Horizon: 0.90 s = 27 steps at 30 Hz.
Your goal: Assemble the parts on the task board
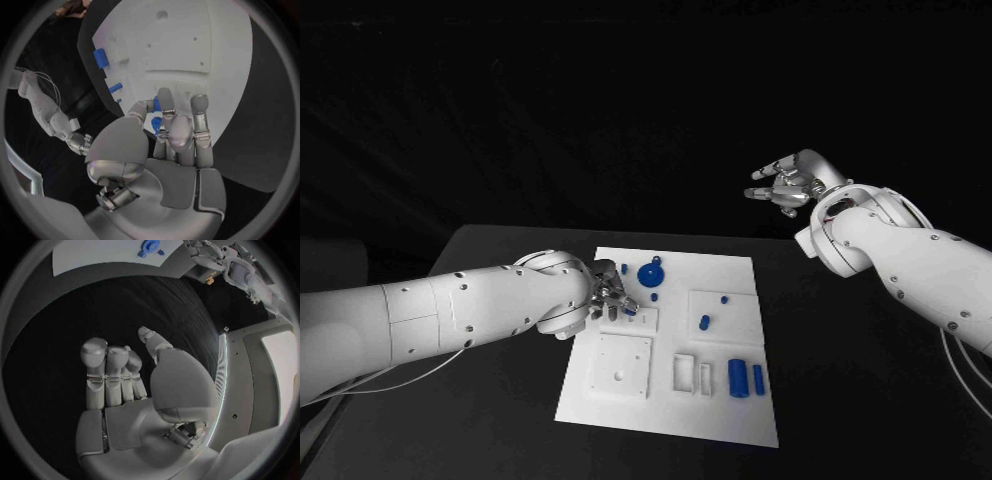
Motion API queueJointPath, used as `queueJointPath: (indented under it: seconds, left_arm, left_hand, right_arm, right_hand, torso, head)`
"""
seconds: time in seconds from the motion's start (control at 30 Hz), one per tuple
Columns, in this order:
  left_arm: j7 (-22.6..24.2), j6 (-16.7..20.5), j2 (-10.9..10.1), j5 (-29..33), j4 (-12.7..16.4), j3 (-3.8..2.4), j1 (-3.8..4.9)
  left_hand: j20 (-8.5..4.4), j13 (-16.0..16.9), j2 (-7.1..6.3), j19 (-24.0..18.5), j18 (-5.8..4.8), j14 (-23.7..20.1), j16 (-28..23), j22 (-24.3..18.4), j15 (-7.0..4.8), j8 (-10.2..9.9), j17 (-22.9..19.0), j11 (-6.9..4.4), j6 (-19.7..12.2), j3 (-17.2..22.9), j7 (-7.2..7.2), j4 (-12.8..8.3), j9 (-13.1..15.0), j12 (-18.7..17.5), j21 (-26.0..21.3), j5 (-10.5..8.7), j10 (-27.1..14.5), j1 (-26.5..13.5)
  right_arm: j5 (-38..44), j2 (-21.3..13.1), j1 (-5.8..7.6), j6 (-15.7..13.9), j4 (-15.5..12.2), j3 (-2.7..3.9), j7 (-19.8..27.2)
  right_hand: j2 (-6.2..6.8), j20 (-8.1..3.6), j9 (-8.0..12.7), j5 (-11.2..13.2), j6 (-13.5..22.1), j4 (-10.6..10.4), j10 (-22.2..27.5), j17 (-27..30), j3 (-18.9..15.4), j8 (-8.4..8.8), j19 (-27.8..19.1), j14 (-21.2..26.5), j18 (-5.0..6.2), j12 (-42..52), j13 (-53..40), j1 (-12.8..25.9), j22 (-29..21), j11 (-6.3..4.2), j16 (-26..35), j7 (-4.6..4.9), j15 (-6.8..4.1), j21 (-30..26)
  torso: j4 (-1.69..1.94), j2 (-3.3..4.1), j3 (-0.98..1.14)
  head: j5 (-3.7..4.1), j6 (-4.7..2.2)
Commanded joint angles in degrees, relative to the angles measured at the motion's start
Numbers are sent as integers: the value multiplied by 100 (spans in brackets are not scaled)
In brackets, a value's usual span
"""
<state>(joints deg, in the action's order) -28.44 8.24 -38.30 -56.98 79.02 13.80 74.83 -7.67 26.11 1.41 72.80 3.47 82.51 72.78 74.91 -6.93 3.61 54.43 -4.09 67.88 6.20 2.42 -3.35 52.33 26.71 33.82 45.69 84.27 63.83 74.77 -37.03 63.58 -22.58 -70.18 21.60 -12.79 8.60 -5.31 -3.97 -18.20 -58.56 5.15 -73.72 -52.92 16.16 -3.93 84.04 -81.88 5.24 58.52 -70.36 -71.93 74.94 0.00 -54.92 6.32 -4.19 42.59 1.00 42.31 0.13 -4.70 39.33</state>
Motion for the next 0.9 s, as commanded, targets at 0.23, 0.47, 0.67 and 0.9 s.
queueJointPath:
  seconds: [0.23, 0.47, 0.67, 0.9]
  left_arm:
    - [10, 48, 25, -316, -19, -3, -61]
    - [30, 43, 44, -378, -46, -3, -94]
    - [45, 44, 61, -460, -64, -3, -117]
    - [39, -24, 67, -484, -69, -4, -124]
  left_hand:
    - [8, -2, 23, 34, -6, 42, 26, 101, -13, 11, -12, -11, 347, 721, -304, -761, 67, 40, -13, 24, 204, 9]
    - [13, -11, 28, 33, 1, 39, 28, 100, -12, 11, -30, -7, 349, 718, -302, -772, 59, 45, -15, 27, 204, 9]
    - [13, -11, 28, 33, 1, 39, 28, 100, -12, 11, -30, -7, 349, 718, -302, -772, 59, 45, -15, 27, 204, 9]
    - [14, -12, 28, 33, 1, 38, 27, 100, -11, 11, -36, -6, 349, 717, -302, -773, 56, 45, -15, 26, 204, 9]
  right_arm:
    - [-7, 25, 7, -37, 58, 4, -4]
    - [-7, 32, 7, -16, 80, 4, -21]
    - [-7, 37, 7, 10, 85, 4, -35]
    - [-6, 40, 7, 34, 91, 4, -50]
  right_hand:
    - [-13, -9, 10, -20, -41, -9, -1, -5, 29, 35, 319, -41, 31, 0, 5, 60, 239, -13, 33, -2, -5, -6]
    - [-13, -9, 10, -20, -41, -9, -1, -5, 29, 35, 319, -41, 31, 0, 5, 60, 239, -13, 33, -2, -5, -6]
    - [-8, -11, 9, -26, -43, -6, -3, -24, 31, 34, 319, -47, 28, 4, 11, 70, 231, -13, 34, -3, -5, 4]
    - [-11, -11, 7, -25, -58, -3, -7, -37, 27, 32, 320, -49, 26, 14, 8, 72, 232, -15, 33, -7, -6, 21]
  torso:
    - [2, 11, -3]
    - [7, 10, -2]
    - [10, 9, -1]
    - [19, 11, -1]
  head:
    - [24, 44]
    - [30, 63]
    - [32, 58]
    - [46, 65]
